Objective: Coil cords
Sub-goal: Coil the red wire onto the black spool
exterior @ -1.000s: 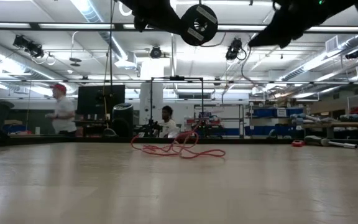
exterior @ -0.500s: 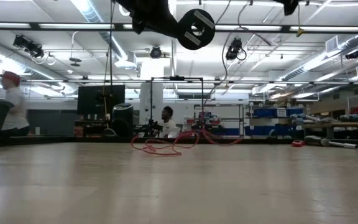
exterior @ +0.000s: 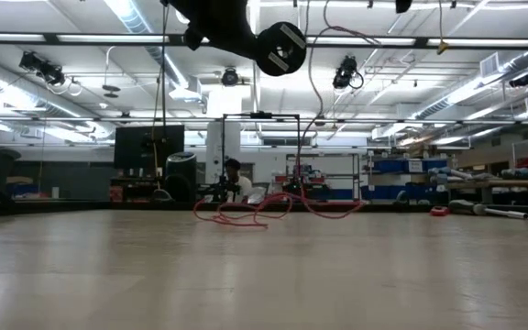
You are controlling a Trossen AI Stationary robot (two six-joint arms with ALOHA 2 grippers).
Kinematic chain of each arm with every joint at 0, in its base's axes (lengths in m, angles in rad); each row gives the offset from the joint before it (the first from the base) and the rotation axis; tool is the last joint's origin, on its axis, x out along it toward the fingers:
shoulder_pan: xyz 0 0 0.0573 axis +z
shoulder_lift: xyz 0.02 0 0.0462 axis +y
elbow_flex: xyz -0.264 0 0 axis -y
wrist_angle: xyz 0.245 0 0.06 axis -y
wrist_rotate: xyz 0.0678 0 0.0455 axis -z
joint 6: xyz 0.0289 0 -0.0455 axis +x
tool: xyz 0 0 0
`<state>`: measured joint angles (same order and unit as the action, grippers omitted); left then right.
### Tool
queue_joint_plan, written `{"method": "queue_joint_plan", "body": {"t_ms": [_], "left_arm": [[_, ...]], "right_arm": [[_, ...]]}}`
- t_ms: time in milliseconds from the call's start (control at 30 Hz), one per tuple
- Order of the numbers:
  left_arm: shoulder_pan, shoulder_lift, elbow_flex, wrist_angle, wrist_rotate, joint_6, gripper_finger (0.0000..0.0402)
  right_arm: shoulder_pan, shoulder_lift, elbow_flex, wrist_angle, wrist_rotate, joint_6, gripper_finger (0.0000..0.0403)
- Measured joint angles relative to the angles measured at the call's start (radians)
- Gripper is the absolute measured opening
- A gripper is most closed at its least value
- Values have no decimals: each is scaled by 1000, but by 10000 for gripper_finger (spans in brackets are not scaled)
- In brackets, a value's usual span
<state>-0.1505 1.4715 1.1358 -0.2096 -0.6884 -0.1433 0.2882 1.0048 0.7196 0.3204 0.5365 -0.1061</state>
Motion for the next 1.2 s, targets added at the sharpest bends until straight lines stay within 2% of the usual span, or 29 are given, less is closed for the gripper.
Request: {"method": "queue_joint_plan", "body": {"t_ms": [200, 567, 867, 1100, 1200], "left_arm": [[0, 0, 0, 2, -77, -50, 1], [-1, 0, -1, 48, -70, -79, 1], [-2, 0, -5, 154, 102, -48, 1], [-2, 0, -13, 173, 91, -34, 1], [-2, 0, -13, 199, 74, -21, 1]], "right_arm": [[19, 158, 91, 0, -6, -14, 0], [30, 394, 214, -2, -41, -74, 0], [-28, 450, 214, -33, -32, -80, 0], [-35, 450, 215, -123, -35, -70, 0], [-35, 450, 215, -213, -40, -49, 0]]}}
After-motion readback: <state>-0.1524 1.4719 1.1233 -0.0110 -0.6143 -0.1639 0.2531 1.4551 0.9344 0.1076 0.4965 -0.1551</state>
